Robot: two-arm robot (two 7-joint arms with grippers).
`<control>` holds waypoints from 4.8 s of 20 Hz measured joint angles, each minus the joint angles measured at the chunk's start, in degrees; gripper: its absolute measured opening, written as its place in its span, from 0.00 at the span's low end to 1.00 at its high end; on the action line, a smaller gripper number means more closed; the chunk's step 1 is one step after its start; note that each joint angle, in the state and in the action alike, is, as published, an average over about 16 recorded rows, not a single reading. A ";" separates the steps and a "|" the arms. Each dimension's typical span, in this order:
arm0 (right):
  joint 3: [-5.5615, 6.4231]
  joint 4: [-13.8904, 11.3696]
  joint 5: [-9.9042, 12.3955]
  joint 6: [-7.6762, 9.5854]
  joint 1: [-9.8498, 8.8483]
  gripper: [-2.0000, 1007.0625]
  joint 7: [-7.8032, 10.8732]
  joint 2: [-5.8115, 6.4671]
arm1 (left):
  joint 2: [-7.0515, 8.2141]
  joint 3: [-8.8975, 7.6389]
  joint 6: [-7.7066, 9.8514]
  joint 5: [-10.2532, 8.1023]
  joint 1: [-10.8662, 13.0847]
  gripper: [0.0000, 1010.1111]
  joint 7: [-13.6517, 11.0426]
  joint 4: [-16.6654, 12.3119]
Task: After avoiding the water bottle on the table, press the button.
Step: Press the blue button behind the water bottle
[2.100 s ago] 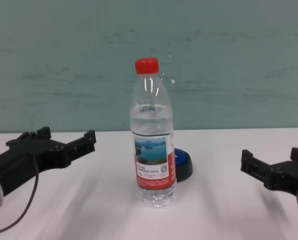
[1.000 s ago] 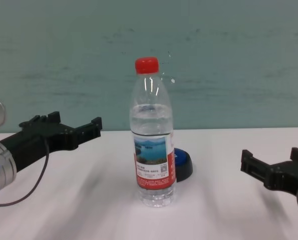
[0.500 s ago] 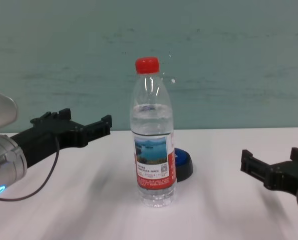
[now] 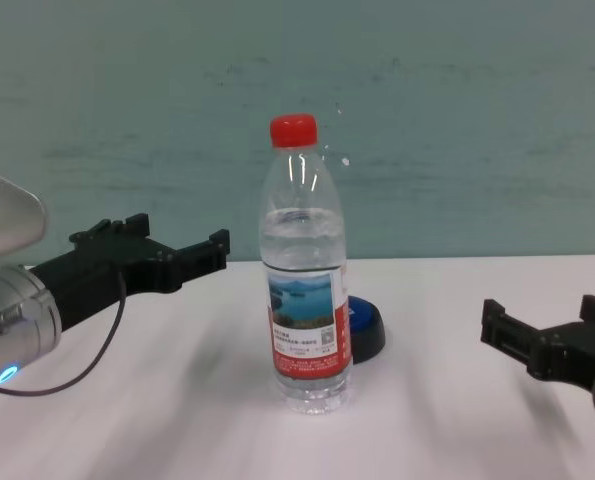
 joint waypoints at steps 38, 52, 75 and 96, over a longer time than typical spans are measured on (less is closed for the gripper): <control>0.00 0.00 0.00 0.00 0.00 1.00 0.00 0.00 | -0.50 2.33 -1.34 1.81 -6.38 1.00 -0.64 6.71; 0.00 0.00 0.00 0.00 0.00 1.00 0.00 0.00 | -1.08 3.40 -2.29 2.06 -8.97 1.00 -1.15 10.30; 0.00 0.00 0.00 0.00 0.00 1.00 0.00 0.00 | -1.75 4.41 -3.12 2.66 -11.08 1.00 -1.16 13.14; 0.00 0.00 0.00 0.00 0.00 1.00 0.00 0.00 | -1.84 4.31 -3.07 2.78 -11.08 1.00 -0.87 13.56</control>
